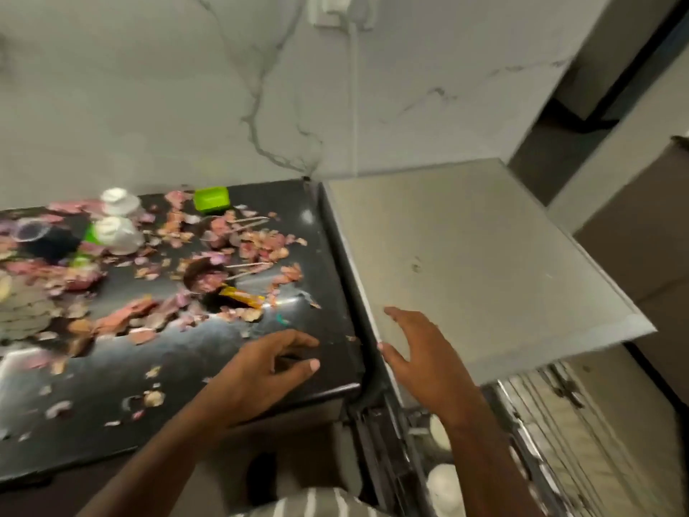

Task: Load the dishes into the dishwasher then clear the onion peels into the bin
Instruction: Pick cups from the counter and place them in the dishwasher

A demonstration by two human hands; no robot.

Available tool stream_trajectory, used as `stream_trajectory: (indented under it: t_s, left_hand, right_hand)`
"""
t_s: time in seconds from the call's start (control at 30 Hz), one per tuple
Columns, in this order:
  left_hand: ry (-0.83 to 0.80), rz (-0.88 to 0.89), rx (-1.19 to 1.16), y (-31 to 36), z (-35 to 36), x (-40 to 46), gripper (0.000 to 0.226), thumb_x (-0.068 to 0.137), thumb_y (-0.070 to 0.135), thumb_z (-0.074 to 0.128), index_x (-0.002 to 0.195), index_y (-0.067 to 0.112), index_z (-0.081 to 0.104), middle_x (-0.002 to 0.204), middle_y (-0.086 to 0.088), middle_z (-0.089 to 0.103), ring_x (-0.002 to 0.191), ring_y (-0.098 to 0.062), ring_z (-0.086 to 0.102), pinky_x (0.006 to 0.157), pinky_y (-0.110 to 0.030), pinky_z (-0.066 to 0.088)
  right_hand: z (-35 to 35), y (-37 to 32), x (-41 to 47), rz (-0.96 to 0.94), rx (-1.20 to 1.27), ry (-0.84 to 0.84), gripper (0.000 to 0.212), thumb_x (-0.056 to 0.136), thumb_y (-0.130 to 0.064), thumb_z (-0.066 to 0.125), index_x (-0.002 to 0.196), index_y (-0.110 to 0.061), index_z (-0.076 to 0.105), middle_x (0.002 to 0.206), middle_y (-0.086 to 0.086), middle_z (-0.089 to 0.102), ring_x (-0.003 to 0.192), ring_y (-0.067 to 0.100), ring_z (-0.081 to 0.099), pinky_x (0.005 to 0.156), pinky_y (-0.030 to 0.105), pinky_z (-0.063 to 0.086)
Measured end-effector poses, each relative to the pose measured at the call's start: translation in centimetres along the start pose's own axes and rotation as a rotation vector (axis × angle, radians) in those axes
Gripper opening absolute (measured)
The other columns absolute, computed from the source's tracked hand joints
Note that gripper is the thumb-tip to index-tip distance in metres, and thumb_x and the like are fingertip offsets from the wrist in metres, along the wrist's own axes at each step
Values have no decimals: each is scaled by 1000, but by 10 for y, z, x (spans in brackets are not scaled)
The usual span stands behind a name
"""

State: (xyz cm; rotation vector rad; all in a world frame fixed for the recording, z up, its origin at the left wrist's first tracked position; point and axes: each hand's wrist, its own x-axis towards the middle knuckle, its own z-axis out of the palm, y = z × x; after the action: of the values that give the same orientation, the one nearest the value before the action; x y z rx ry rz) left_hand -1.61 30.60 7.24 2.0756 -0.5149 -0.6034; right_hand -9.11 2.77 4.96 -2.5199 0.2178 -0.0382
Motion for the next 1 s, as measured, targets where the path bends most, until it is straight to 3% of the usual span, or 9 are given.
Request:
stream_trajectory:
  t_s: [0.23, 0.47, 0.57, 0.73, 0.83, 0.9, 1.0]
  left_hand:
    - [273, -68, -138, -44, -80, -41, 24, 96, 38, 74, 119, 34, 69, 110, 11, 74, 105, -7, 71, 93, -38, 60]
    - [530, -95, -37, -86, -147, -81, 29, 97, 34, 73, 125, 31, 67, 120, 16, 67, 114, 4, 62, 98, -30, 57]
    - [639, -146, 44, -108, -172, -94, 34, 95, 34, 73, 128, 33, 65, 122, 16, 65, 115, 3, 61, 100, -30, 56]
    - [859, -243, 325, -150, -222, -107, 54, 90, 30, 79, 138, 21, 56, 132, 2, 57, 123, -14, 52, 104, -31, 46]
    - [948, -442, 421, -176, -256, -106, 77, 86, 37, 82, 148, 15, 42, 146, -9, 44, 134, -27, 41, 112, -38, 37]
    - [957, -602, 346, -190, -276, -100, 94, 82, 40, 84, 154, 11, 31, 154, -15, 36, 142, -34, 35, 120, -46, 32]
    - [951, -755, 76, -209, -295, -89, 110, 76, 42, 90, 158, 8, 25, 160, -18, 34, 148, -38, 33, 121, -51, 34]
  right_hand:
    - [43, -124, 66, -319, -35, -66, 81, 92, -37, 74, 160, -28, 31, 155, -3, 42, 140, 18, 44, 118, 32, 37]
    - [96, -211, 104, -466, -98, -174, 90, 98, -47, 64, 166, -32, 7, 171, -2, 15, 157, 17, 16, 125, 32, 15]
    - [112, -236, 114, -486, -102, -212, 94, 97, -48, 66, 166, -34, 4, 171, -3, 11, 158, 16, 11, 130, 40, 17]
    - [137, -276, 121, -498, -85, -279, 96, 97, -46, 67, 164, -39, -1, 173, -4, 6, 160, 17, 6, 128, 40, 15]
    - [148, -291, 119, -517, -89, -317, 94, 98, -46, 65, 164, -40, -2, 173, -5, 3, 160, 16, 6, 125, 35, 11]
    - [154, -295, 118, -521, -84, -343, 94, 98, -47, 65, 163, -42, -2, 173, -7, 2, 159, 15, 5, 124, 34, 11]
    - [155, -297, 115, -513, -70, -358, 93, 98, -47, 65, 163, -44, -2, 173, -10, 1, 159, 13, 6, 125, 36, 15]
